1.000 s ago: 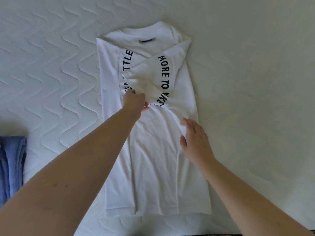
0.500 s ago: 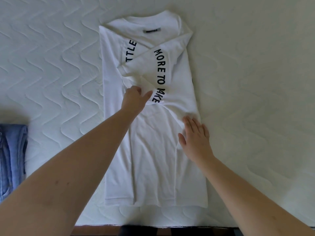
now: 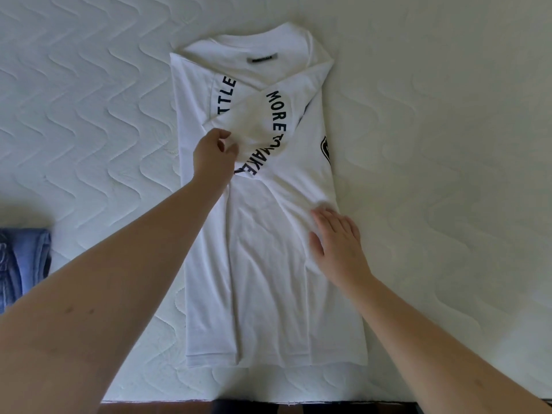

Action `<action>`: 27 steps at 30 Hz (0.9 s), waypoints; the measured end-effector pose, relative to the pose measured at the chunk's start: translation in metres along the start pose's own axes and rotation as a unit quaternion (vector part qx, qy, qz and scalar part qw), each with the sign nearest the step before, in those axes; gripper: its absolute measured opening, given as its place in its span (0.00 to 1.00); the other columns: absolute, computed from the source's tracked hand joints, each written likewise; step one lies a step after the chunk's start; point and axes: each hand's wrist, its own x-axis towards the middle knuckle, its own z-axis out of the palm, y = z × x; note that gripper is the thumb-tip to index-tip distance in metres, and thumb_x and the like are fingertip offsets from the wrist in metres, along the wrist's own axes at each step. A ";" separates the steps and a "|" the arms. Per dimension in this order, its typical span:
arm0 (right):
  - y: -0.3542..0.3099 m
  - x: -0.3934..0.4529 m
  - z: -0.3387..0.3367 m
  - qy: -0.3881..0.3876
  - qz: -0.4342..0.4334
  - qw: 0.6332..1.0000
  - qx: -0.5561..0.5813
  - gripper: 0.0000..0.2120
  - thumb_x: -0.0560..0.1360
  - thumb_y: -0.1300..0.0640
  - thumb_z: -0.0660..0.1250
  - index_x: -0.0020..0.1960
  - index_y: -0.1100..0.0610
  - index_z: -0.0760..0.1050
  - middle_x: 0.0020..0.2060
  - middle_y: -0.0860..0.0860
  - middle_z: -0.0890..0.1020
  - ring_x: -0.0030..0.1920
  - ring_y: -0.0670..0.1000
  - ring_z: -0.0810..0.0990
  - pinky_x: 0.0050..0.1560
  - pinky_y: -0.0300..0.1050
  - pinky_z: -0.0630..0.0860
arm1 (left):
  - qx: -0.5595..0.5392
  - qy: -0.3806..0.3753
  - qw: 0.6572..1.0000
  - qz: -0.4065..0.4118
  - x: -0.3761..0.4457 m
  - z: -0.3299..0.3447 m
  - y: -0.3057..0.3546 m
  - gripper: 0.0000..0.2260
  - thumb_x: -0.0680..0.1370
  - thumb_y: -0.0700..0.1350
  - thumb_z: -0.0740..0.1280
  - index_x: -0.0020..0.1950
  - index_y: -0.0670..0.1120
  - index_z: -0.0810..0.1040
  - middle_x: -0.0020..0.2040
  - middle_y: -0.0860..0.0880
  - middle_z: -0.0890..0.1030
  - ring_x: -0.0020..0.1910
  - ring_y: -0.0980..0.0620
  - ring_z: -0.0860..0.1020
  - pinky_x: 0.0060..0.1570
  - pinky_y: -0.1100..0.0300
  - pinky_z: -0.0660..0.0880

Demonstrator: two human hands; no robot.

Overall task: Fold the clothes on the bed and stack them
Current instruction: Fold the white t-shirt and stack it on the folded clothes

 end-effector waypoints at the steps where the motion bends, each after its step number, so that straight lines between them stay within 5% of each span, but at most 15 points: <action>1: -0.001 -0.001 -0.001 0.014 -0.007 1.000 0.004 0.20 0.78 0.54 0.59 0.66 0.59 0.75 0.62 0.54 0.79 0.64 0.57 0.77 0.67 0.55 0.67 | 0.013 0.003 1.000 -0.023 -0.002 0.002 -0.006 0.13 0.76 0.40 0.66 0.60 0.49 0.75 0.44 0.52 0.73 0.36 0.53 0.74 0.30 0.67 0.71; 4: 0.001 0.000 -0.004 0.049 0.010 0.999 0.021 0.14 0.76 0.59 0.64 0.61 0.57 0.78 0.57 0.53 0.81 0.58 0.57 0.78 0.61 0.51 0.68 | 0.071 0.035 0.993 -0.083 -0.010 0.006 -0.014 0.20 0.75 0.39 0.66 0.66 0.49 0.69 0.60 0.45 0.69 0.51 0.45 0.75 0.47 0.53 0.77; 8: 0.006 0.008 -0.006 0.050 0.070 0.995 0.044 0.17 0.75 0.61 0.68 0.64 0.56 0.75 0.61 0.52 0.78 0.61 0.57 0.75 0.62 0.50 0.66 | 0.164 0.079 0.981 0.065 -0.006 0.017 0.003 0.19 0.78 0.43 0.63 0.68 0.47 0.68 0.66 0.43 0.70 0.62 0.43 0.70 0.62 0.49 0.69; 16: 0.004 0.044 -0.013 0.032 0.070 0.996 0.052 0.20 0.76 0.60 0.66 0.68 0.55 0.72 0.65 0.51 0.76 0.65 0.56 0.72 0.65 0.51 0.66 | 0.297 -0.084 0.923 0.231 0.060 0.078 0.075 0.25 0.81 0.54 0.62 0.75 0.46 0.64 0.73 0.46 0.68 0.74 0.46 0.63 0.71 0.50 0.59; 22: 0.004 0.061 -0.013 0.027 0.085 0.994 0.065 0.21 0.75 0.60 0.67 0.68 0.55 0.73 0.65 0.51 0.76 0.66 0.56 0.72 0.65 0.51 0.66 | 0.384 -0.108 0.884 0.243 0.113 0.116 0.124 0.31 0.74 0.64 0.67 0.69 0.47 0.68 0.65 0.45 0.72 0.67 0.43 0.69 0.66 0.49 0.63; 27: 0.005 0.067 -0.011 0.006 0.084 0.995 0.054 0.22 0.74 0.59 0.67 0.67 0.53 0.72 0.65 0.49 0.74 0.66 0.55 0.72 0.66 0.49 0.66 | 0.390 -0.144 0.892 0.176 0.124 0.134 0.151 0.16 0.73 0.52 0.69 0.56 0.45 0.72 0.44 0.50 0.73 0.49 0.45 0.76 0.44 0.55 0.66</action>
